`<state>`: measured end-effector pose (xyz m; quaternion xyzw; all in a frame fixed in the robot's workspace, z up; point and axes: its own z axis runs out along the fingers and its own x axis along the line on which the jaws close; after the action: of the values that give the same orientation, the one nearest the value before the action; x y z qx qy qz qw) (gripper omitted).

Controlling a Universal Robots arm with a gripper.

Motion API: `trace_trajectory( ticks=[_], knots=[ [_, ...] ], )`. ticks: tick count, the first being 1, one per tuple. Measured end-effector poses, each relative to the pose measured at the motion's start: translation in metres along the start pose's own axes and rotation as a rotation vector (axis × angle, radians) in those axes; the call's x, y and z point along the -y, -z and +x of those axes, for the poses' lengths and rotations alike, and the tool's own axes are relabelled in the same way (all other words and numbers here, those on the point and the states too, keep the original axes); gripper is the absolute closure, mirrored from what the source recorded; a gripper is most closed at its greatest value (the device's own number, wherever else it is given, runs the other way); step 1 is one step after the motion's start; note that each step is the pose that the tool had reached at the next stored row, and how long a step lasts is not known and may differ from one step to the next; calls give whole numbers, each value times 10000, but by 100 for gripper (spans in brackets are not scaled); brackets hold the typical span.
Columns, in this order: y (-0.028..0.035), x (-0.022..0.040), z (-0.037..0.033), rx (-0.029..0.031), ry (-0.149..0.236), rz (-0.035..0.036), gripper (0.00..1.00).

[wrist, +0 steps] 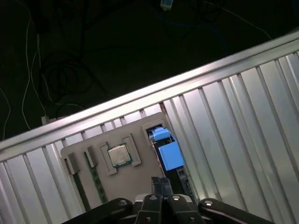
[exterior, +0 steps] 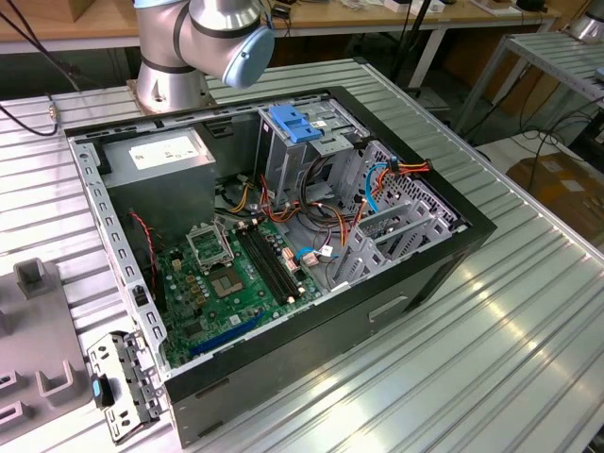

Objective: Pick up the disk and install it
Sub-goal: 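Pick up the disk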

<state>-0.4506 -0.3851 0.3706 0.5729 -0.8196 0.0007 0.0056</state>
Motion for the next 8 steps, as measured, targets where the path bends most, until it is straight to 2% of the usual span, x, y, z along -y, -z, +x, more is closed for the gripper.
trace_trajectory(
  ticks=[1, 2, 3, 4, 6, 8],
  knots=[
    [-10, -5, -12, 1, 186, 5, 89],
    [-21, -8, -21, 12, 443, 7, 83],
    [-26, -8, -23, 16, 595, 5, 77],
    [-31, -9, -24, 26, 742, 1, 64],
    [-51, -10, -25, 66, 1168, -9, 53],
    [-69, -12, -28, 71, 1368, -9, 53]
  ],
)
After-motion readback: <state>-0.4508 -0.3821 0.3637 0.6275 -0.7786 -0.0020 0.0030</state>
